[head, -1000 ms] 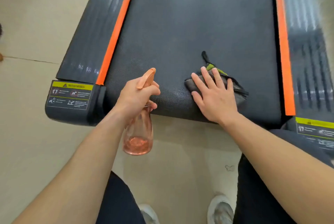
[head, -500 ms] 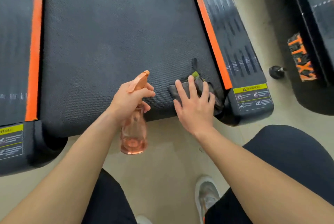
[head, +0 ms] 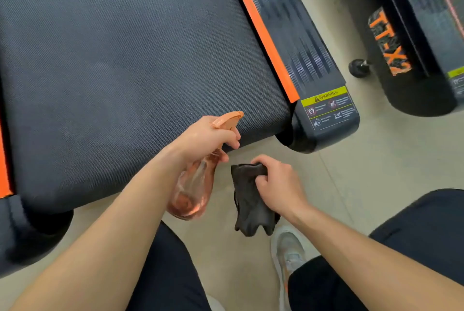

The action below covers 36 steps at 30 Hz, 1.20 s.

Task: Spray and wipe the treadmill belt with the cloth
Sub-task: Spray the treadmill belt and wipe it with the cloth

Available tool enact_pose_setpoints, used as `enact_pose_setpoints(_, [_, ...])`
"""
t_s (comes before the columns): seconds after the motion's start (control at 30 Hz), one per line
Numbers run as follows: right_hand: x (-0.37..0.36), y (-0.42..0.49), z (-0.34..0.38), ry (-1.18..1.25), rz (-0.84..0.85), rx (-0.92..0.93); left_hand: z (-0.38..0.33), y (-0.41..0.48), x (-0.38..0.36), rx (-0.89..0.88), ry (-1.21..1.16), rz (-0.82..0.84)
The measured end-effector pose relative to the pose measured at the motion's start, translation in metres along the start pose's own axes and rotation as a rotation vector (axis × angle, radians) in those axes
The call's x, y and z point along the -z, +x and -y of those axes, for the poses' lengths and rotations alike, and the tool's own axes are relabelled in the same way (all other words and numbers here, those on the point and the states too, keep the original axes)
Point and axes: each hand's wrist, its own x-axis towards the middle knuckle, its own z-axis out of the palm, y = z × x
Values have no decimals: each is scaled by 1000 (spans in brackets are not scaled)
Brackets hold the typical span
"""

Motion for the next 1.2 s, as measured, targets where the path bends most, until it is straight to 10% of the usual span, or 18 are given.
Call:
enact_pose_setpoints(0.6, [-11,-28,4,-230,255,49,32,-22,-19,95,226,-14])
enact_pose_setpoints(1.2, [-37,-14,-21,357,20,-163,48,-47,-44,158,32,-194])
